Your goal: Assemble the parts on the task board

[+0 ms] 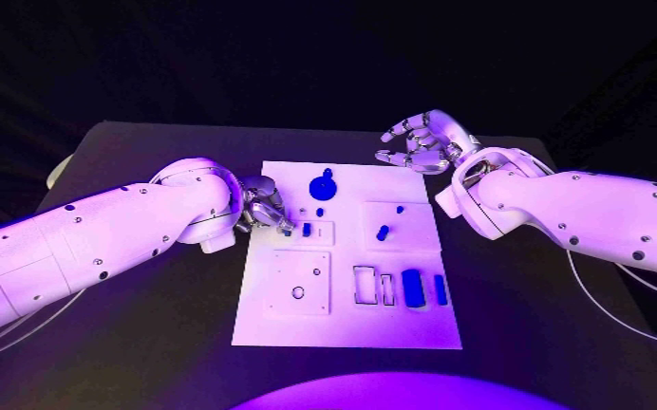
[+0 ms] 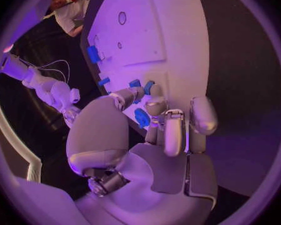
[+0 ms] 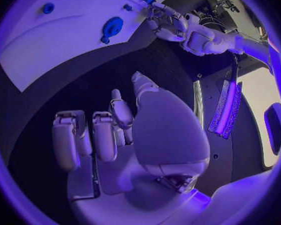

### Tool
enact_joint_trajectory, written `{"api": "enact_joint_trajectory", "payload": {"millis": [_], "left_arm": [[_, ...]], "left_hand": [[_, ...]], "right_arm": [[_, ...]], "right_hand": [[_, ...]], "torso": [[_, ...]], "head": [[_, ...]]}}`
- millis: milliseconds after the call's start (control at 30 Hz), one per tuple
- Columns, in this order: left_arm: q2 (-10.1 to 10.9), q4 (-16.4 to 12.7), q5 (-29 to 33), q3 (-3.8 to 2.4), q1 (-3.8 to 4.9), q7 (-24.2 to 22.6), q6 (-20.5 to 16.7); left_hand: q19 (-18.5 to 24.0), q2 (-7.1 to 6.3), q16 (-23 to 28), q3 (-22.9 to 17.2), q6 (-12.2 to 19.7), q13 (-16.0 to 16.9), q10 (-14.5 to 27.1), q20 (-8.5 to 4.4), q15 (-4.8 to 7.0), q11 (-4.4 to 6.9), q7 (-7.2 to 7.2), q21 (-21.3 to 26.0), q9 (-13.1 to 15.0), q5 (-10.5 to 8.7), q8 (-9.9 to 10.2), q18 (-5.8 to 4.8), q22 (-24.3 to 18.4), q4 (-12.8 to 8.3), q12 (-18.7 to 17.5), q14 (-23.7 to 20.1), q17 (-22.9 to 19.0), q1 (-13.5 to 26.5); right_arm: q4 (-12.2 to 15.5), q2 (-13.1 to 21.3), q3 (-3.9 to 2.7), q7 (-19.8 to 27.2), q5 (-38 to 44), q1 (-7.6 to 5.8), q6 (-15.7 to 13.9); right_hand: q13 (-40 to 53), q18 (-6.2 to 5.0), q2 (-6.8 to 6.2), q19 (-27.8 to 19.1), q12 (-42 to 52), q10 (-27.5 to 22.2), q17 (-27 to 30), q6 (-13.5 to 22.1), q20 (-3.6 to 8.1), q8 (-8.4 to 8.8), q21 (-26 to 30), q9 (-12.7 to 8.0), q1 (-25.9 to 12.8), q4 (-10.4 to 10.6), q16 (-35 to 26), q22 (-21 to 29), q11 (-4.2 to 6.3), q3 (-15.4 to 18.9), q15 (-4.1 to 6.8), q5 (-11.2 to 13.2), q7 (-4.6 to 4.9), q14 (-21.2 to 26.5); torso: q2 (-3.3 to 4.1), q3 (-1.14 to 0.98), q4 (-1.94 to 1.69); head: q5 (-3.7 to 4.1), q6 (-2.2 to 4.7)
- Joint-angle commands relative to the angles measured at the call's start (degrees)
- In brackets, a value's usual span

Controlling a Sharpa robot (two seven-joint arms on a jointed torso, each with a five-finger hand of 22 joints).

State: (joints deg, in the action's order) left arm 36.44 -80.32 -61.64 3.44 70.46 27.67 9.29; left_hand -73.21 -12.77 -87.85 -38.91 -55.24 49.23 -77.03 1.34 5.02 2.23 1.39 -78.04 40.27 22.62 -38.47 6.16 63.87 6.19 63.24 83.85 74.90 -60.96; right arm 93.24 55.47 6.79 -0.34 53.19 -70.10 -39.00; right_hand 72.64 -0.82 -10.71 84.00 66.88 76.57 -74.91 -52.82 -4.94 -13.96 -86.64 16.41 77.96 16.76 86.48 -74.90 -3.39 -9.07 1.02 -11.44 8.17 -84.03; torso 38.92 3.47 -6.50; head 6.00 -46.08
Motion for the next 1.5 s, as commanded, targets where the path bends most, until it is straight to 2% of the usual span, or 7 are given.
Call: {"api": "enact_joint_trajectory", "payload": {"millis": [33, 800, 1067, 1200, 1267, 1333, 1500], "left_arm": [[-0.26, -0.08, 0.7, 0.07, -0.16, -0.14, 0.98], [-0.1, 0.62, 0.14, 0.08, -0.15, 0.22, 0.54], [0.49, 0.18, -0.07, -0.19, -0.17, 0.26, -0.87], [0.69, -0.07, 0.42, -0.29, -0.16, 0.22, -1.94], [0.76, -0.2, 0.82, -0.32, -0.16, 0.21, -2.61], [0.84, -0.34, 1.43, -0.36, -0.16, 0.18, -3.49], [1.13, -0.5, 4.08, -0.57, -0.16, -0.62, -6.24]], "left_hand": [[-0.1, 0.01, -0.29, 0.67, -0.37, 0.1, 0.13, -0.13, 0.33, 0.26, 0.02, 0.24, -0.12, -0.2, 0.38, -0.53, -0.04, 0.18, -0.06, 4.93, 10.36, 0.66], [-0.25, -0.55, -0.32, 9.21, -1.27, 0.47, 0.34, -0.11, 0.27, 0.15, 0.14, 0.5, -0.71, -1.19, 1.47, -0.54, -0.13, 5.12, -0.18, 4.94, 10.44, 1.46], [-0.22, -0.53, -0.18, 10.88, -1.26, -0.22, 0.65, -0.1, 0.26, 0.11, 0.2, 0.58, -0.77, -1.29, 1.67, -0.51, -0.24, 6.5, -0.72, 4.85, 10.09, 1.5], [-0.16, -0.66, 0.02, 12.42, -0.9, -0.84, 1.11, -0.05, 0.2, -0.02, 0.36, 0.69, -0.68, -1.45, 1.74, -0.49, -0.38, 8.04, -1.2, 4.73, 9.61, 1.6], [-0.11, -0.76, 0.15, 13.67, -0.64, -1.23, 1.43, 0.01, 0.13, -0.12, 0.46, 0.76, -0.56, -2.03, 1.7, -0.47, -0.47, 9.43, -1.45, 4.65, 9.3, 1.57], [-0.03, -0.72, 0.29, 14.84, -0.29, -1.92, 1.88, 0.09, 0.03, -0.25, 0.61, 0.85, -0.45, -3.75, 1.68, -0.45, -0.58, 10.38, -1.91, 4.56, 8.97, 1.52], [0.38, -0.28, 0.62, 16.92, 0.47, -3.52, 2.93, 0.29, -0.19, -0.53, 0.92, 1.22, -0.35, -6.58, 1.8, -0.32, -1.21, 10.57, -2.98, 4.37, 8.19, 2.27]], "right_arm": [[0.06, 0.0, -0.01, 0.74, 0.13, 0.03, 0.09], [0.1, 0.11, -0.01, 0.86, 0.09, 0.03, -0.14], [0.17, 0.18, -0.01, 0.89, 0.09, 0.03, -0.19], [0.2, 0.21, -0.01, 0.91, 0.09, 0.03, -0.23], [0.21, 0.21, -0.01, 0.91, 0.09, 0.03, -0.24], [0.22, 0.22, -0.01, 0.92, 0.09, 0.03, -0.26], [0.22, 0.23, -0.01, 0.94, 0.09, 0.04, -0.29]], "right_hand": [[-0.06, -0.01, -0.05, 4.54, -0.21, -0.17, -9.77, 0.4, -0.12, 0.1, 0.3, -0.09, -0.72, -0.04, -0.37, -13.43, 0.09, 0.37, -0.1, -0.23, -0.02, -4.6], [-0.62, -0.09, -0.05, 4.4, -0.94, -0.6, -9.59, 0.43, -0.12, 0.1, 0.64, -0.11, -0.89, -0.01, -0.5, -13.27, 0.08, 0.45, -0.11, -0.21, -0.01, -4.55], [-0.67, -0.11, -0.05, 4.37, -1.01, -0.64, -9.54, 0.43, -0.12, 0.11, 0.72, -0.12, -0.92, -0.01, -0.55, -13.23, 0.08, 0.47, -0.11, -0.21, -0.01, -4.53], [-0.71, -0.12, -0.05, 4.34, -1.07, -0.68, -9.49, 0.44, -0.12, 0.11, 0.8, -0.12, -0.96, 0.0, -0.59, -13.2, 0.08, 0.49, -0.11, -0.21, -0.01, -4.52], [-0.76, -0.14, -0.05, 4.3, -1.13, -0.71, -9.41, 0.45, -0.12, 0.11, 0.89, -0.13, -0.99, -0.01, -0.65, -13.16, 0.08, 0.5, -0.11, -0.21, 0.0, -4.5], [-0.76, -0.14, -0.05, 4.3, -1.13, -0.71, -9.41, 0.45, -0.12, 0.11, 0.89, -0.13, -0.99, -0.01, -0.65, -13.16, 0.08, 0.5, -0.11, -0.21, 0.0, -4.5], [-0.76, -0.14, -0.05, 4.3, -1.13, -0.71, -9.41, 0.45, -0.12, 0.11, 0.89, -0.13, -0.99, -0.01, -0.65, -13.16, 0.08, 0.5, -0.11, -0.21, 0.0, -4.5]], "torso": [[-0.01, 0.0, 0.01], [0.02, 0.04, -0.01], [0.0, 0.07, 0.01], [0.0, 0.04, -0.03], [-0.01, 0.02, -0.02], [0.01, 0.02, 0.0], [0.0, 0.01, 0.01]], "head": [[0.02, -0.04], [0.08, 0.05], [0.11, 0.13], [0.23, 0.13], [0.26, 0.17], [0.26, 0.2], [0.28, 0.22]]}}
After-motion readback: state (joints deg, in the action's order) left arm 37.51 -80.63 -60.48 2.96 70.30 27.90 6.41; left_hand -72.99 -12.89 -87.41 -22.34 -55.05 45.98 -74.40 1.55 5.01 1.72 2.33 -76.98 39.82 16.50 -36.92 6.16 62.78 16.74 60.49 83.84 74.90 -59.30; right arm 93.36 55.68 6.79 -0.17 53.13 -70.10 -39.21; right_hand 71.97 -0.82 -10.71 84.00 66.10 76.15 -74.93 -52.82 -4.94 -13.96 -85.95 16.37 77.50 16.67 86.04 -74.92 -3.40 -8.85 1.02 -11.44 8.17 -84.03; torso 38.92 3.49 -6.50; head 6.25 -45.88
